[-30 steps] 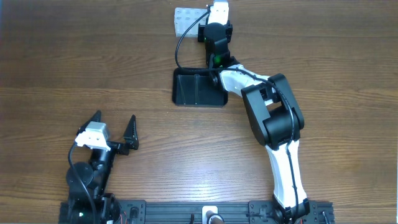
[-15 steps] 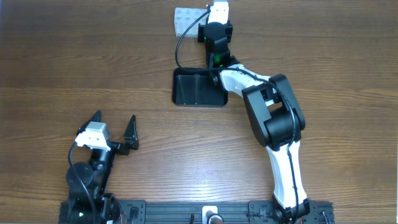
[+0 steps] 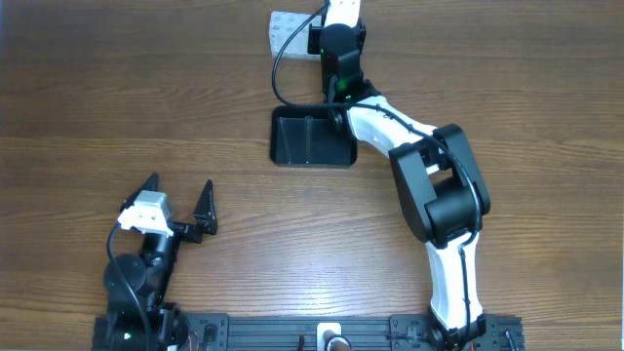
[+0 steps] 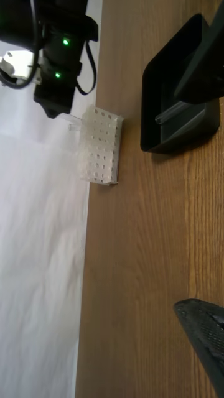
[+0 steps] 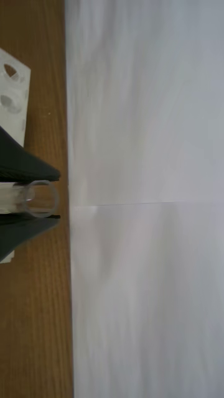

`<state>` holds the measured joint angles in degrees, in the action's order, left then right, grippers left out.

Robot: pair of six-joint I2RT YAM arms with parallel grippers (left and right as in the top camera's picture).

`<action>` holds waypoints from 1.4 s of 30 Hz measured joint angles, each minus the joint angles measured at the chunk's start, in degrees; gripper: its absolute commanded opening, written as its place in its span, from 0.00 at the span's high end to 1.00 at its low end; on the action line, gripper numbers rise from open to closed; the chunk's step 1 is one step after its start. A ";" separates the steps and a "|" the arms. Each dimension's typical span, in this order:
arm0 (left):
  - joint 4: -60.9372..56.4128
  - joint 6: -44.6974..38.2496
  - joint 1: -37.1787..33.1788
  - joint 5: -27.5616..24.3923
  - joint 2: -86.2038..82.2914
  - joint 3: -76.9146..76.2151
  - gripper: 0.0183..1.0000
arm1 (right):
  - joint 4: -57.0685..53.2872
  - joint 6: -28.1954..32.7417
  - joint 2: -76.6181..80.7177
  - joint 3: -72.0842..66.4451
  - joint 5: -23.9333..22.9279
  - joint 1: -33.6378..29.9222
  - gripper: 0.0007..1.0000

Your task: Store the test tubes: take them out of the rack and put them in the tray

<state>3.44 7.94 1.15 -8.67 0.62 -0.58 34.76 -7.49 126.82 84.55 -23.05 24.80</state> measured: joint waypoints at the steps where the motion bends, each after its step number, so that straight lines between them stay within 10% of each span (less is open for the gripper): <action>1: 0.00 0.00 0.00 0.00 0.00 0.00 0.00 | -0.02 0.04 -0.31 0.00 0.02 0.00 0.99; 21: 0.00 0.00 0.00 0.00 0.00 0.00 0.00 | -19.39 -1.20 -13.07 3.08 0.61 1.79 0.99; 34: 0.00 0.00 0.00 -0.02 0.00 0.00 0.00 | -61.59 -15.32 -23.15 3.74 1.68 2.95 0.99; 42: 0.00 0.00 0.00 -0.02 0.00 0.00 0.00 | -60.57 -23.41 -23.17 1.97 1.68 6.01 0.99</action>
<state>3.44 7.94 1.15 -8.69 0.62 -0.58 -25.80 -30.89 103.66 86.52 -21.37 30.81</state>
